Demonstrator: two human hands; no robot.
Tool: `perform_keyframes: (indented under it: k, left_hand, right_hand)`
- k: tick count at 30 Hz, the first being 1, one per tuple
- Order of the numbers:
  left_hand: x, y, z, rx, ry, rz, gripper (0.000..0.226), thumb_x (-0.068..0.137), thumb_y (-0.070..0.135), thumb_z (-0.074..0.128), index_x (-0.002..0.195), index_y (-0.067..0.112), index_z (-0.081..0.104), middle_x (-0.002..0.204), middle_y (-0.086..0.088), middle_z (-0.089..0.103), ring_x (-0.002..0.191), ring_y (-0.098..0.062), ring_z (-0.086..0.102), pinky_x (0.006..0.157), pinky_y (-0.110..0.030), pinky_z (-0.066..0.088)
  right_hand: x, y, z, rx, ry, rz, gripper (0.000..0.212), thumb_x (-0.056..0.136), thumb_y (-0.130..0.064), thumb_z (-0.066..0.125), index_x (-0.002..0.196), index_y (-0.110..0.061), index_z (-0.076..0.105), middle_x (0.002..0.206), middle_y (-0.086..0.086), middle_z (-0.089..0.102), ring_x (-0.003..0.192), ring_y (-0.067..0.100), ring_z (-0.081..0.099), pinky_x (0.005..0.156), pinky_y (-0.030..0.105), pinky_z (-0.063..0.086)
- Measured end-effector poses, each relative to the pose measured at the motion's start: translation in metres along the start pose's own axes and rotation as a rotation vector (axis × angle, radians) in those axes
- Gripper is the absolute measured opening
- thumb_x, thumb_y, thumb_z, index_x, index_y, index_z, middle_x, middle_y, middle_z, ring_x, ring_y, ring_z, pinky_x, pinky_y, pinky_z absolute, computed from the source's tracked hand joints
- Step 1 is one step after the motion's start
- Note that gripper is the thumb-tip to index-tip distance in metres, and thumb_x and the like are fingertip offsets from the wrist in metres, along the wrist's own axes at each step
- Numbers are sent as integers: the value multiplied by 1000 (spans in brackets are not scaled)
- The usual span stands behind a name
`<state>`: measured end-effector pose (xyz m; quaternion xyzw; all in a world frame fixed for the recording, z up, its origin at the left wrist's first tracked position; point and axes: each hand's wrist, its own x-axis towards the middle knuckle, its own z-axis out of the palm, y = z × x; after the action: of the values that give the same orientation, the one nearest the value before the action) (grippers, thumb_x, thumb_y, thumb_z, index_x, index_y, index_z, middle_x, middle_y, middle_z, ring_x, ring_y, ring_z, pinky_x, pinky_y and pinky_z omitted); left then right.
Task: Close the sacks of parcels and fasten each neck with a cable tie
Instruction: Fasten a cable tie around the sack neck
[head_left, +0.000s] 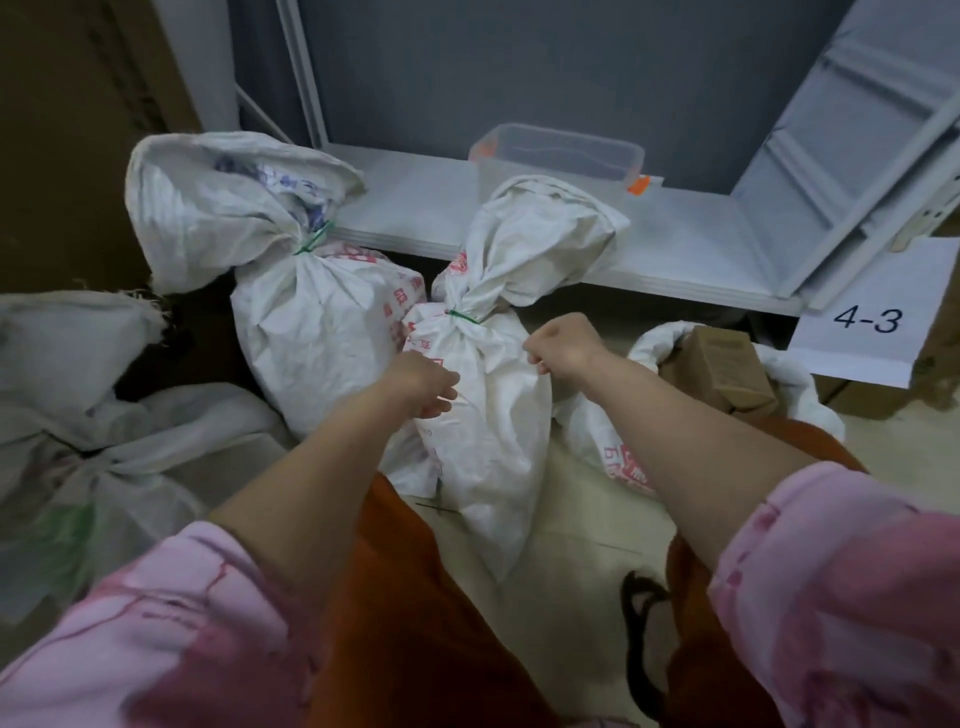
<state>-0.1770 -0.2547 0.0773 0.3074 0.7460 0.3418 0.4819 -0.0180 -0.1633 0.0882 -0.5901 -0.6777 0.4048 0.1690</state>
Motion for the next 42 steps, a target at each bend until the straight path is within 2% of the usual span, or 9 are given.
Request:
perform_keyframes:
  k: [4, 9, 12, 16, 21, 25, 30, 37, 42]
  left_hand:
    - [13, -2, 3, -11, 17, 14, 19, 90, 11, 62, 106, 0, 60, 84, -9, 63, 63, -15, 58, 57, -21, 48]
    - [55, 3, 7, 43, 158, 68, 13, 86, 11, 64, 78, 15, 54, 81, -8, 51, 69, -20, 55, 64, -27, 47]
    - [91, 6, 12, 43, 292, 87, 16, 83, 16, 67, 97, 20, 61, 93, -1, 56, 92, -20, 58, 86, -29, 46]
    - [134, 17, 23, 3, 411, 101, 43, 83, 25, 69, 123, 14, 59, 118, 2, 60, 103, -20, 61, 94, -32, 48]
    - [188, 25, 30, 100, 496, 95, 41, 81, 28, 66, 122, 27, 61, 119, -4, 60, 100, -36, 64, 84, -47, 55]
    - [211, 24, 26, 336, 559, 168, 38, 84, 15, 60, 121, 22, 64, 122, -6, 61, 115, -27, 53, 97, -38, 46]
    - [221, 23, 22, 401, 495, 123, 36, 84, 14, 54, 116, 25, 68, 124, -4, 57, 114, -25, 52, 93, -35, 46]
    - [222, 28, 33, 336, 440, 123, 31, 83, 17, 52, 107, 20, 71, 106, -7, 64, 90, -28, 63, 77, -43, 55]
    - [221, 32, 33, 230, 409, 83, 36, 82, 11, 53, 112, 19, 70, 111, -3, 68, 104, -23, 61, 95, -36, 48]
  right_hand:
    - [15, -5, 15, 64, -18, 48, 24, 86, -8, 52, 102, 5, 64, 85, 10, 60, 65, 17, 55, 46, 20, 37]
    - [57, -8, 33, 122, -59, 36, 14, 84, -6, 49, 81, -2, 62, 83, 13, 62, 68, 19, 54, 50, 22, 37]
    - [89, 0, 48, 153, -68, -7, 20, 85, -2, 50, 92, 11, 63, 89, 22, 65, 71, 20, 53, 60, 27, 43]
    - [123, 12, 63, 147, -8, -71, 21, 89, -10, 54, 107, -13, 66, 101, 1, 64, 91, 14, 59, 80, 25, 47]
    - [163, 25, 82, 34, 113, -139, 17, 92, -21, 58, 104, -22, 69, 97, -10, 66, 80, 5, 53, 67, 15, 34]
    - [176, 23, 99, 163, 163, -114, 13, 89, -17, 62, 93, -16, 74, 93, -5, 72, 88, 14, 63, 82, 36, 51]
    - [188, 8, 116, 132, 206, 0, 20, 83, -14, 60, 65, -17, 69, 63, -3, 59, 71, 20, 55, 58, 28, 39]
    - [188, 3, 131, 69, 269, 61, 19, 88, -21, 59, 74, -16, 70, 69, 1, 62, 69, 21, 54, 57, 29, 37]
    - [190, 5, 129, 104, 292, 104, 30, 86, -23, 63, 58, -14, 60, 59, -1, 54, 62, 20, 50, 56, 29, 34]
